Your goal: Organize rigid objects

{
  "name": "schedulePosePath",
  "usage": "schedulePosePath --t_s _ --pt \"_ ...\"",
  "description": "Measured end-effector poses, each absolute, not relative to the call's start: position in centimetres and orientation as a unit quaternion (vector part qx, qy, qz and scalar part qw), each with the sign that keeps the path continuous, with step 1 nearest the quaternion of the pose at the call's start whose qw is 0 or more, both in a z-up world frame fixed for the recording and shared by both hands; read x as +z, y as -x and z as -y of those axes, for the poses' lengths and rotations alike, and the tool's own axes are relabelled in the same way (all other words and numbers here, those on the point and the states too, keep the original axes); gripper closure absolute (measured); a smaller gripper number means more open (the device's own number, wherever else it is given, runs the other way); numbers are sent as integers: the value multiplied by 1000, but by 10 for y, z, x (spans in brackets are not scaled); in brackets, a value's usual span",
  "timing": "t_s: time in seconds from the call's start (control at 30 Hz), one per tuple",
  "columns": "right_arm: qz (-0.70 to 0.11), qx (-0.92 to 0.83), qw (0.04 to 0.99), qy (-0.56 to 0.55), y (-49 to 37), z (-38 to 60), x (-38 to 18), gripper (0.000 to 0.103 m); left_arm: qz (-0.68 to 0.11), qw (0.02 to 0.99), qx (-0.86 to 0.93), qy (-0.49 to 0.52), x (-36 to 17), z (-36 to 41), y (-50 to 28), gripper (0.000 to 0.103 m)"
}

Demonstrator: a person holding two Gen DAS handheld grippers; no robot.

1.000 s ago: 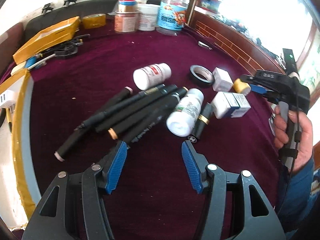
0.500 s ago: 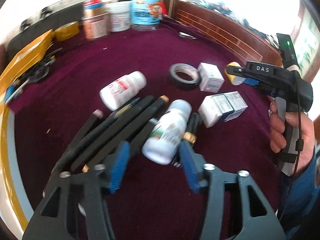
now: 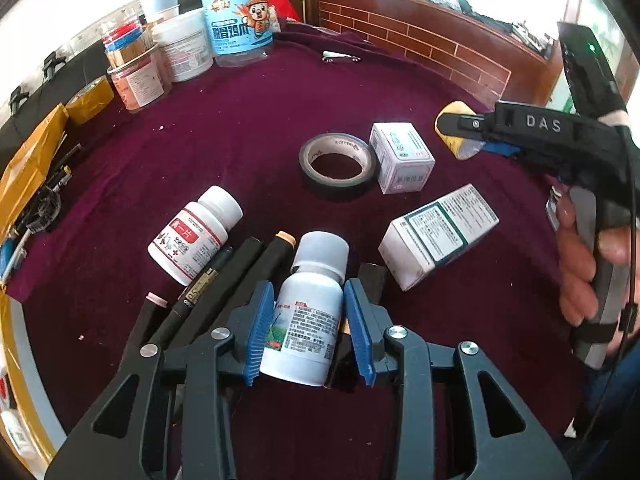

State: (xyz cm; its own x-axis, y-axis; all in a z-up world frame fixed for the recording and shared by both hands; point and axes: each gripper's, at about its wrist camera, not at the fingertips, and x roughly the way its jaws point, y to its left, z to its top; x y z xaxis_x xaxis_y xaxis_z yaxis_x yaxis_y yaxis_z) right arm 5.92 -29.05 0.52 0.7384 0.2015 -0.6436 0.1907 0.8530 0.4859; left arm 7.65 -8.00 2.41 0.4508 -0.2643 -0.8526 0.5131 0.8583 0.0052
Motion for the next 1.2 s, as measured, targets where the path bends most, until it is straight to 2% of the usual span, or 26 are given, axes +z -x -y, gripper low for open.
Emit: schedulePosePath --t_s 0.23,0.43,0.77,1.2 --pt "-359 21 895 -262 -58 283 7 68 -486 828 -254 -113 25 76 -53 70" --pt "-346 22 911 -225 -53 272 14 68 -507 820 -240 -113 11 79 -68 70" --pt "-313 24 928 -202 -49 263 23 68 -476 846 -227 -81 11 69 -58 72" --pt "-307 36 933 -183 -50 252 23 68 -439 868 -215 -90 8 69 -44 71"
